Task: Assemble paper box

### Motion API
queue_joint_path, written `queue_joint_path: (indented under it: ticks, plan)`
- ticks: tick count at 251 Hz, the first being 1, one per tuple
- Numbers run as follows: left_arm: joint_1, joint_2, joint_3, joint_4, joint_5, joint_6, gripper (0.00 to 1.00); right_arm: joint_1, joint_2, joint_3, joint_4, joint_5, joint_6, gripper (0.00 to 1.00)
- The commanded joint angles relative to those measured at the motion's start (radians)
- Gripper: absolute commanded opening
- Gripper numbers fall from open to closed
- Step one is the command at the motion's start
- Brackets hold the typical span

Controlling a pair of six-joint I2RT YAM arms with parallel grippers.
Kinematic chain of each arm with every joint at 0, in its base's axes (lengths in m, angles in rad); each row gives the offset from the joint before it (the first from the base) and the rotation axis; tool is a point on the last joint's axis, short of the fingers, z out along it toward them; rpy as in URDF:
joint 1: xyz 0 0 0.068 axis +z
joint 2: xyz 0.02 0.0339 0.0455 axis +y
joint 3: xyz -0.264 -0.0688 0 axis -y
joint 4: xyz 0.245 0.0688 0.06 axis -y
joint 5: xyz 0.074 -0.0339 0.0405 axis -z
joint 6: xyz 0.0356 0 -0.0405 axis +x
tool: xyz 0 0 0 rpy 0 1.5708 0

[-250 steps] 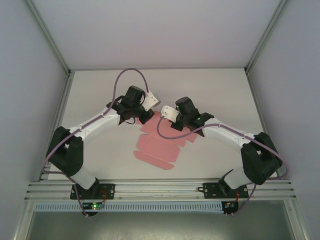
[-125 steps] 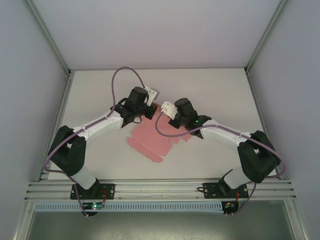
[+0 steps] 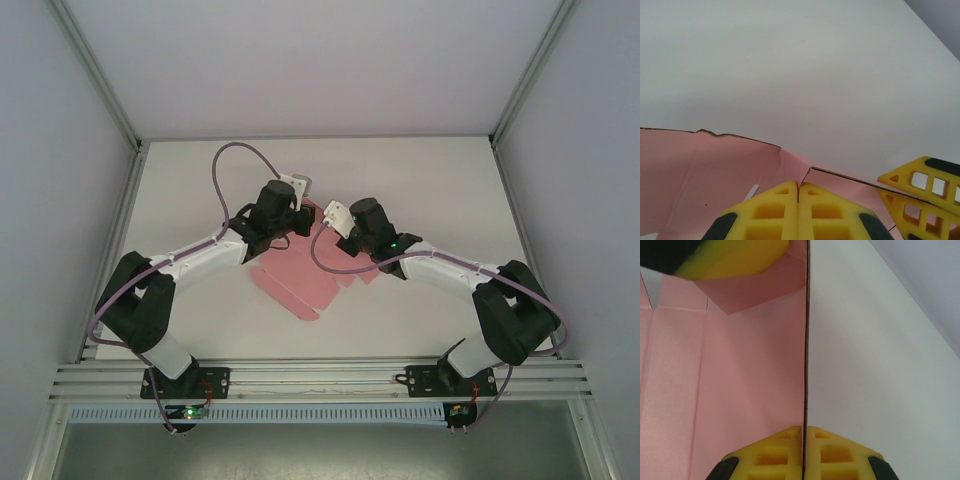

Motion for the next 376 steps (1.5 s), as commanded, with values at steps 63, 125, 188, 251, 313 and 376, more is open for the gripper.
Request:
queue_joint_path:
  ticks: [63, 125, 188, 251, 313, 376]
  plan:
    - [-0.010, 0.026, -0.056, 0.067, -0.033, -0.131, 0.10, 0.033, -0.024, -0.006, 0.184, -0.107, -0.008, 0.00]
    - [-0.008, -0.060, -0.075, -0.092, -0.147, -0.037, 0.39, 0.025, -0.055, -0.014, 0.138, -0.073, -0.064, 0.00]
    - [-0.004, -0.224, -0.161, -0.168, -0.192, 0.007, 0.62, -0.003, -0.087, -0.030, 0.089, -0.069, -0.099, 0.00]
    - [0.065, -0.412, -0.275, -0.223, -0.240, -0.050, 1.00, -0.029, -0.124, -0.052, 0.079, -0.108, -0.110, 0.00]
    - [0.286, -0.468, -0.401, -0.073, 0.111, -0.130, 1.00, -0.049, -0.134, -0.054, 0.075, -0.150, -0.093, 0.00]
    - [0.339, -0.468, -0.508, 0.183, 0.271, -0.100, 1.00, -0.063, -0.140, -0.058, 0.074, -0.205, -0.073, 0.00]
